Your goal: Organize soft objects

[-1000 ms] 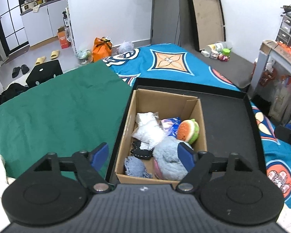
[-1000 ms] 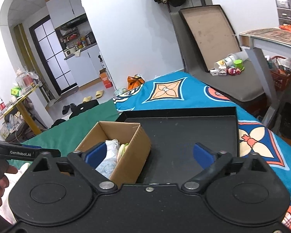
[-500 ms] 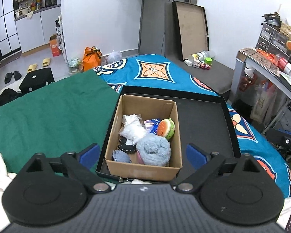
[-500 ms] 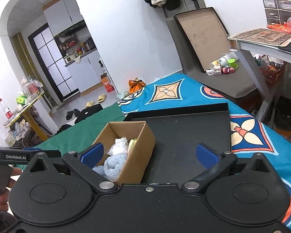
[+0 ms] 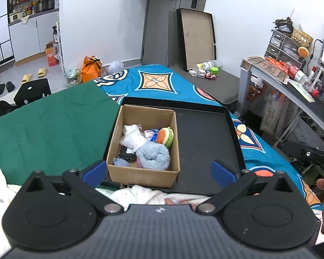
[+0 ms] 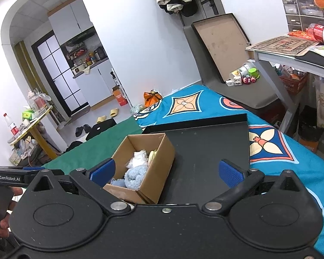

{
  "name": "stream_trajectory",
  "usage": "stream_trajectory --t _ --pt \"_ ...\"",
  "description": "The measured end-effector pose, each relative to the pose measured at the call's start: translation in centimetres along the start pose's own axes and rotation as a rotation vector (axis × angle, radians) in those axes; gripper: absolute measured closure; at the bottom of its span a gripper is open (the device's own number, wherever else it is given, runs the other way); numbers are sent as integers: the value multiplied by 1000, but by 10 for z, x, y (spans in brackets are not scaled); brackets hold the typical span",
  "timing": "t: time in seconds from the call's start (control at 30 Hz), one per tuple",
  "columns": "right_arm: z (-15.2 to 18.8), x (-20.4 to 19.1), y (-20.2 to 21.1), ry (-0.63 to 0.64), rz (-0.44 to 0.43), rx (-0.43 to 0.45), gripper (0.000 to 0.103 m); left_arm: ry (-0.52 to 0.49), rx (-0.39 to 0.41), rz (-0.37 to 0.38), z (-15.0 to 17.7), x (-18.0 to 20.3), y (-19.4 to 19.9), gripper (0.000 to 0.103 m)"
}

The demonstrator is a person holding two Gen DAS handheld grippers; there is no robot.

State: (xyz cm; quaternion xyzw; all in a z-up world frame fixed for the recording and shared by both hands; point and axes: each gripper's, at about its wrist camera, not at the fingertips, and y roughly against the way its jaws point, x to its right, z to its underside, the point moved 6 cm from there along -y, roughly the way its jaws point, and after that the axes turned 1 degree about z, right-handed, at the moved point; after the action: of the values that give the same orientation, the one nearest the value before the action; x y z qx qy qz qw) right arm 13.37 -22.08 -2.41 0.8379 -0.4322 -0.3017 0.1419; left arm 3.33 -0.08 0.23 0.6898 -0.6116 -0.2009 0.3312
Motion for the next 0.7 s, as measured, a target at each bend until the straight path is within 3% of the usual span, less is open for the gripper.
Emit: stream_trajectory --t 0.7 --pt "9 -30 39 64 -83 -7 0 29 37 54 22 17 42 0"
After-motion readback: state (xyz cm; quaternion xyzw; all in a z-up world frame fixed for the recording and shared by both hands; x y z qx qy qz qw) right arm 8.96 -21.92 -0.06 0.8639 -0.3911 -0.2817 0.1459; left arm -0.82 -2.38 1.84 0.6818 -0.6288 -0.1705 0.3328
